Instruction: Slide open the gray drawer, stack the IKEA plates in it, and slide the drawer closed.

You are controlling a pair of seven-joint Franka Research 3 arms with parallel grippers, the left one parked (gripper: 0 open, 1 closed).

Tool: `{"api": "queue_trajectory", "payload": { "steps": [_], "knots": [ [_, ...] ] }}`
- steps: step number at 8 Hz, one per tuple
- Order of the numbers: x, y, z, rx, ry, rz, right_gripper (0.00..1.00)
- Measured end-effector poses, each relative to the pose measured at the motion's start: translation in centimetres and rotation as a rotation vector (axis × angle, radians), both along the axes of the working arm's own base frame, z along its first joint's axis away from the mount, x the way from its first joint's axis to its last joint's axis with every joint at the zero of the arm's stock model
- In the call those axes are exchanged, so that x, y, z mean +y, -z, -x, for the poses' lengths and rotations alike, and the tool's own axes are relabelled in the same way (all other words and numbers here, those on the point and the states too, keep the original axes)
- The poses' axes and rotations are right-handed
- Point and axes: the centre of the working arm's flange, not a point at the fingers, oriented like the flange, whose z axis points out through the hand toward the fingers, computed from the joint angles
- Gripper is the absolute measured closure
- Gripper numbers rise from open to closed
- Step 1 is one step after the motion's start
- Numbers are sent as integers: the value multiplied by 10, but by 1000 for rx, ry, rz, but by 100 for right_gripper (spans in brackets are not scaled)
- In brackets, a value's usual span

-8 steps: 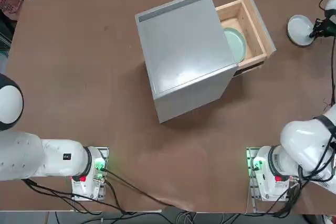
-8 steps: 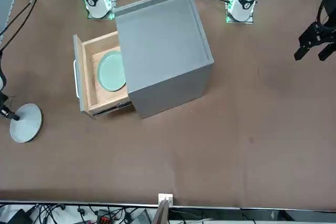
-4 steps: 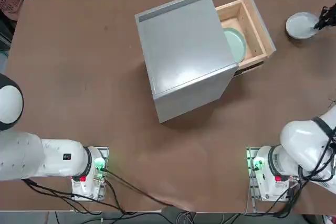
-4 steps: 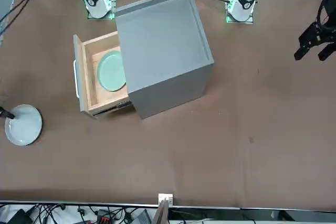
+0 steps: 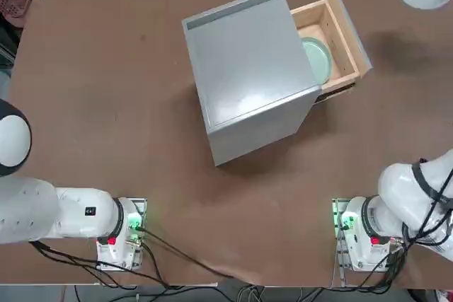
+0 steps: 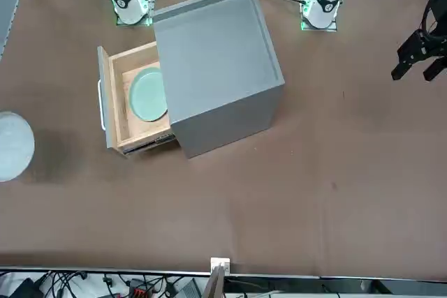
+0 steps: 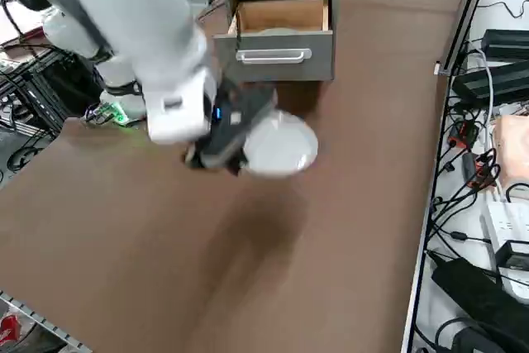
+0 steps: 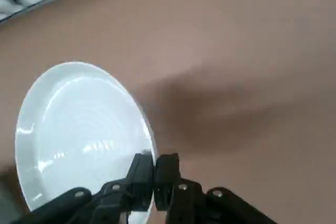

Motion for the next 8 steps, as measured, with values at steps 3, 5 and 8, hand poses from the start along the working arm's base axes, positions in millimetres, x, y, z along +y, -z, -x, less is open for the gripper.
{"api": "queue_trajectory", "payload": {
  "steps": [3,5,8],
  "knots": [
    [108,-102,32,32,-99,-26,100],
    [213,-122,49,85,-102,6,100],
    [334,-115,81,128,-79,72,100]
  ]
}}
